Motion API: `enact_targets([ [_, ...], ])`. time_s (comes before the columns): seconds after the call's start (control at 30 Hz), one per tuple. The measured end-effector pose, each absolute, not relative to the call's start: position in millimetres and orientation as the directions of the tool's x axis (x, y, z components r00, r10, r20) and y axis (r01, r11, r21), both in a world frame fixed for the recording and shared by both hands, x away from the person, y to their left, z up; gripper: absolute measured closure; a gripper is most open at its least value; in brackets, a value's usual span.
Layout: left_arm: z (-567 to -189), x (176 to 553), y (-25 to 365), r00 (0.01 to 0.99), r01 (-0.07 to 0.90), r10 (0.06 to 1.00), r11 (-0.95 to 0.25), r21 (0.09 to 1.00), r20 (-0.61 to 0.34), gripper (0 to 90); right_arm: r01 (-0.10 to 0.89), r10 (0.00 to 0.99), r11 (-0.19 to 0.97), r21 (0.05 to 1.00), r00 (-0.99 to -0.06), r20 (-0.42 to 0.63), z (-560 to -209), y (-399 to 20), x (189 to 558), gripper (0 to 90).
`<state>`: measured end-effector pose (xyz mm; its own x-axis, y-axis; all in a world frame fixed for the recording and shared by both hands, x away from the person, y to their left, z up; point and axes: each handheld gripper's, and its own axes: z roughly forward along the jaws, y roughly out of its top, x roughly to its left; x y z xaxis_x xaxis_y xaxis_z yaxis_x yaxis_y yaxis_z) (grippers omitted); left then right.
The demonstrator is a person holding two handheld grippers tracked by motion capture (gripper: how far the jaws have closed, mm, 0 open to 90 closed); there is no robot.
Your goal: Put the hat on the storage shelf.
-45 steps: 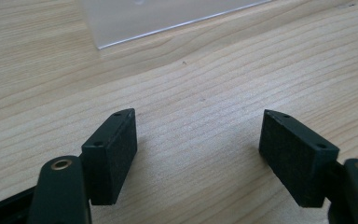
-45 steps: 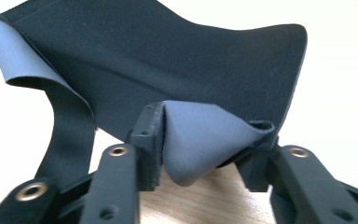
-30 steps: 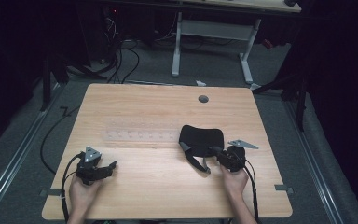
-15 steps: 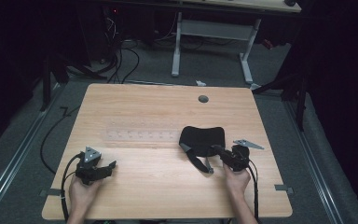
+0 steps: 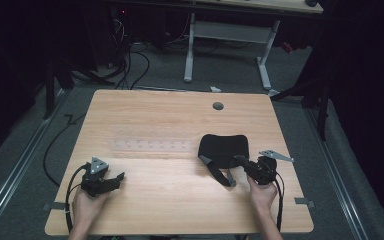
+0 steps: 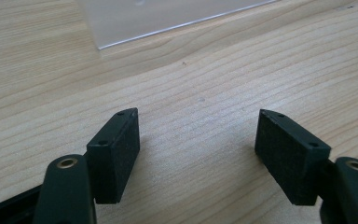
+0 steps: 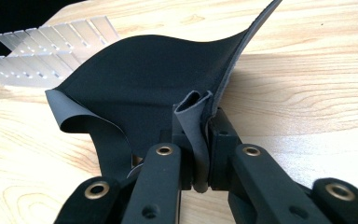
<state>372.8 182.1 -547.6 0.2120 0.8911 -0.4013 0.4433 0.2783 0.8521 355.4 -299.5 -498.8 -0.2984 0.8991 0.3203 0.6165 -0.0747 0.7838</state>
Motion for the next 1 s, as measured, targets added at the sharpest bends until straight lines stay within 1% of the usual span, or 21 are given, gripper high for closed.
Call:
enact_targets([
  [0.3, -548, 373, 182, 0.218, 0.445, 0.894, 0.267, 0.855, -0.393, 29.1, 0.609, 0.891, -0.057, 0.791, -0.326, 0.315, -488, -299, 348, 84.7],
  [0.67, -547, 372, 181, 0.231, 0.456, 0.892, 0.254, 0.853, -0.389, 27.6, 0.598, 0.869, -0.026, 0.801, -0.382, 0.314, -478, -297, 337, 84.7],
  [0.83, -546, 367, 180, 0.259, 0.459, 0.894, 0.219, 0.861, -0.366, 27.5, 0.590, 0.858, -0.026, 0.807, -0.402, 0.321, -474, -294, 331, 84.7],
  [1.0, -541, 362, 180, 0.279, 0.453, 0.878, 0.235, 0.860, -0.388, 27.5, 0.585, 0.853, -0.020, 0.811, -0.413, 0.318, -470, -292, 329, 84.7],
])
